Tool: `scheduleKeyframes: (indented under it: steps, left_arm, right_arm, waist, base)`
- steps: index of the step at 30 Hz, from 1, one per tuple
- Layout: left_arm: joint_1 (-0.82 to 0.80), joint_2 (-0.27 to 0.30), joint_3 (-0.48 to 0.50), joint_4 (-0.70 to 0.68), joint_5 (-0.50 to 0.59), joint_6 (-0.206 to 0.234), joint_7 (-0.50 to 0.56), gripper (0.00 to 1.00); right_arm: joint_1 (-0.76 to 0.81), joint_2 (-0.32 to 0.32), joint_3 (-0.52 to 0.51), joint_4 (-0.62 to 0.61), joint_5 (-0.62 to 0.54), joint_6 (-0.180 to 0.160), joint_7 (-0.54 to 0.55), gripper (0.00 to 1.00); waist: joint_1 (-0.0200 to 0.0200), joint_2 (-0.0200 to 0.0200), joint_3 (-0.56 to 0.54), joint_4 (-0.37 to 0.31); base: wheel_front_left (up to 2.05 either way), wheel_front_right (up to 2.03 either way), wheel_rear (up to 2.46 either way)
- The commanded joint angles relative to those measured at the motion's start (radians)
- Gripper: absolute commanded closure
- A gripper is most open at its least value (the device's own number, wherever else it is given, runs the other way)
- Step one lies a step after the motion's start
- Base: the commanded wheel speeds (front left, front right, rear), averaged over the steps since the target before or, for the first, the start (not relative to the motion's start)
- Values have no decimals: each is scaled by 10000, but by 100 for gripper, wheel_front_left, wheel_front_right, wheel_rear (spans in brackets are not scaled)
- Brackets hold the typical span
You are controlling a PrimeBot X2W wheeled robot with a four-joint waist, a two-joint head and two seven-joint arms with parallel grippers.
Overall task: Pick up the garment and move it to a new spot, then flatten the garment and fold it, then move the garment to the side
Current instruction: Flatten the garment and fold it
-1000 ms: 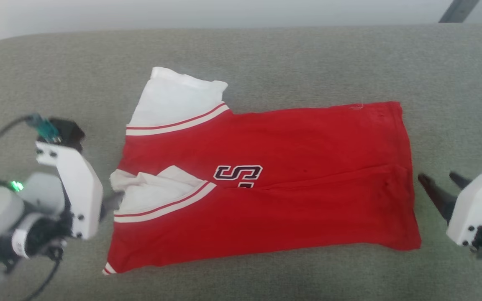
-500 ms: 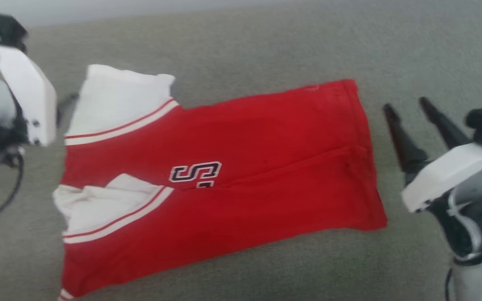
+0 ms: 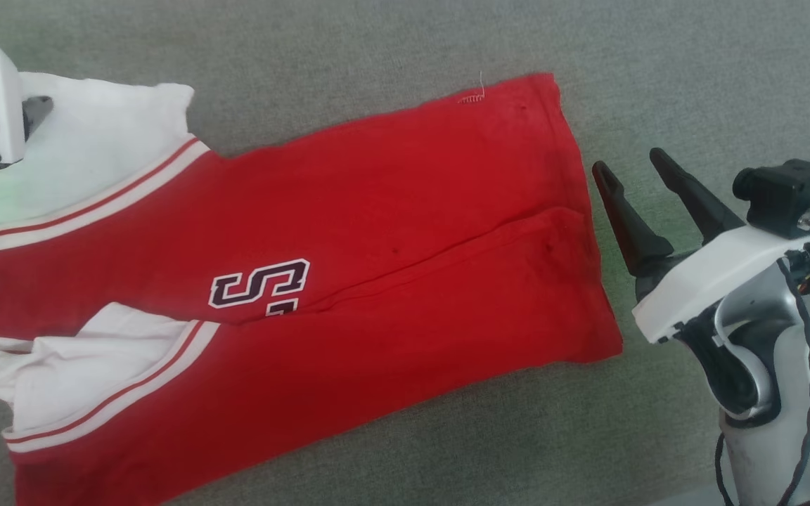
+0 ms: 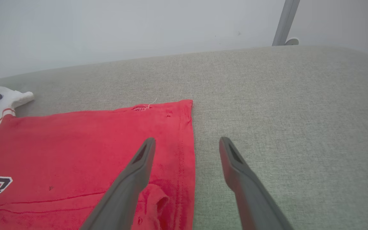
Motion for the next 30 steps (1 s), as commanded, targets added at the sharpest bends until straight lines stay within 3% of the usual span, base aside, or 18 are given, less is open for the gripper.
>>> scheduleKeyframes:
  steps: [1, 6, 7, 8, 18, 26, 27, 30]
  left_arm:
    - [-173, -11, -45, 202, 148, -72, 27, 0]
    - [-54, -539, -251, 1168, -85, -196, 552, 0]
    - [-30, -652, -298, 1311, -160, -250, 759, 72]
    - [-36, -736, -315, 1429, -216, -272, 881, 100]
    - [-905, -1699, -463, 1959, 98, -743, 604, 100]
    - [-1278, -2333, -454, 2568, 194, -1064, 84, 100]
    - [-1296, -2482, -432, 2671, 188, -1171, -107, 100]
    - [-1348, -2625, -365, 2846, 169, -1322, -428, 100]
  right_arm:
    - [-140, 3, 3, 62, 67, -4, -58, 0]
    - [-576, -84, -28, 331, 267, -4, 353, 0]
    - [-719, -98, -53, 408, 281, -4, 458, 0]
    - [-880, -127, -35, 509, 314, -4, 601, 0]
    - [-3289, -744, 347, 2546, 460, -3, 2380, 0]
    - [-4761, -1005, 1390, 4756, 1024, -3, 4789, 0]
    - [-5001, -1102, 1685, 5032, 1091, -3, 5156, 100]
    - [-5292, -1439, 1970, 5222, 1167, -7, 5335, 100]
  waist:
    - [0, 0, 200, -106]
    - [0, 0, 386, 5]
    - [0, 0, 406, 41]
    - [0, 0, 432, 81]
    - [0, 0, 639, 693]
    - [0, 0, 697, 1030]
    - [0, 0, 679, 1103]
    - [0, 0, 596, 1230]
  base:
    - [0, 0, 0]
    - [0, 0, 0]
    - [0, 0, 0]
    - [0, 0, 0]
    - [0, 0, 0]
    - [0, 0, 0]
    - [0, 0, 0]
    - [0, 0, 0]
